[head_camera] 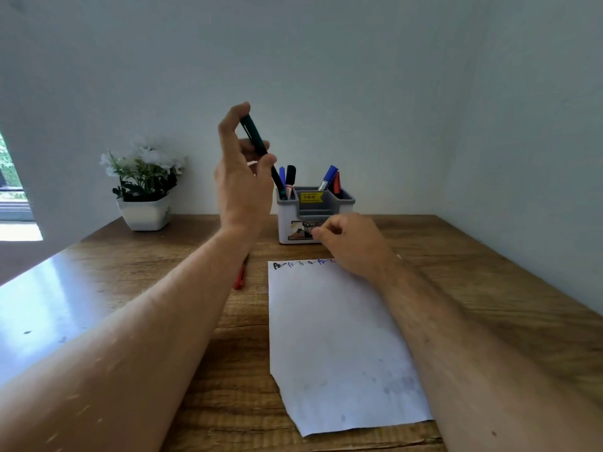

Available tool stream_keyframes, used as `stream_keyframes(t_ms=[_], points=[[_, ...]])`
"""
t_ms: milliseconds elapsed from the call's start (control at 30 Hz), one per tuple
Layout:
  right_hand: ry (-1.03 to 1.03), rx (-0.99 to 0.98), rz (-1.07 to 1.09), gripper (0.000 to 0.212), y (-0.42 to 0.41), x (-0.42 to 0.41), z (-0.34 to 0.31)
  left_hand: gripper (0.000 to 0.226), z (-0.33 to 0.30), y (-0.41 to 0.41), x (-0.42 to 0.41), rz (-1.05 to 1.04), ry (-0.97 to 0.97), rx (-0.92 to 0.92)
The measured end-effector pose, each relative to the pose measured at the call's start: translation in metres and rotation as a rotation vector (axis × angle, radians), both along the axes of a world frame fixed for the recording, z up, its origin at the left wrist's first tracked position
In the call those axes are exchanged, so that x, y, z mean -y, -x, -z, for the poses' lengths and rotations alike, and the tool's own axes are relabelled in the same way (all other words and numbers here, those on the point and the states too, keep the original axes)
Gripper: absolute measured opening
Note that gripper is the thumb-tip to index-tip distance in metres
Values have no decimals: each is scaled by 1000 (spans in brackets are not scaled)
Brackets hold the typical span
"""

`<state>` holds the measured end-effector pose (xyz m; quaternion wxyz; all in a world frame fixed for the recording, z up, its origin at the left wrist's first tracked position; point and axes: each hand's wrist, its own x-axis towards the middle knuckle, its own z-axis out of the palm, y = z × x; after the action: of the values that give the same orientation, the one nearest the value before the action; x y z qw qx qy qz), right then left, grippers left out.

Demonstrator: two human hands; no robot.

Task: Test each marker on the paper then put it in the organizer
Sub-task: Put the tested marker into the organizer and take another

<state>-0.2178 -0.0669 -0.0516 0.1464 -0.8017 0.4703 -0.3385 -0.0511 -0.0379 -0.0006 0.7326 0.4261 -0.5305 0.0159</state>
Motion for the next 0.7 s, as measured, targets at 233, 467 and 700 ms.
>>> stream_keyframes(t_ms=[233,467,700], points=[[6,-61,-16,21,-3,-4,-3,73,-8,0,24,-52,-70,58],[-39,-119,-59,19,-7,-7,-7,78,6,-1,39,-56,-287,218],[-59,-103,-67,19,-9,-3,-6,69,8,-6,47,-198,-420,342]])
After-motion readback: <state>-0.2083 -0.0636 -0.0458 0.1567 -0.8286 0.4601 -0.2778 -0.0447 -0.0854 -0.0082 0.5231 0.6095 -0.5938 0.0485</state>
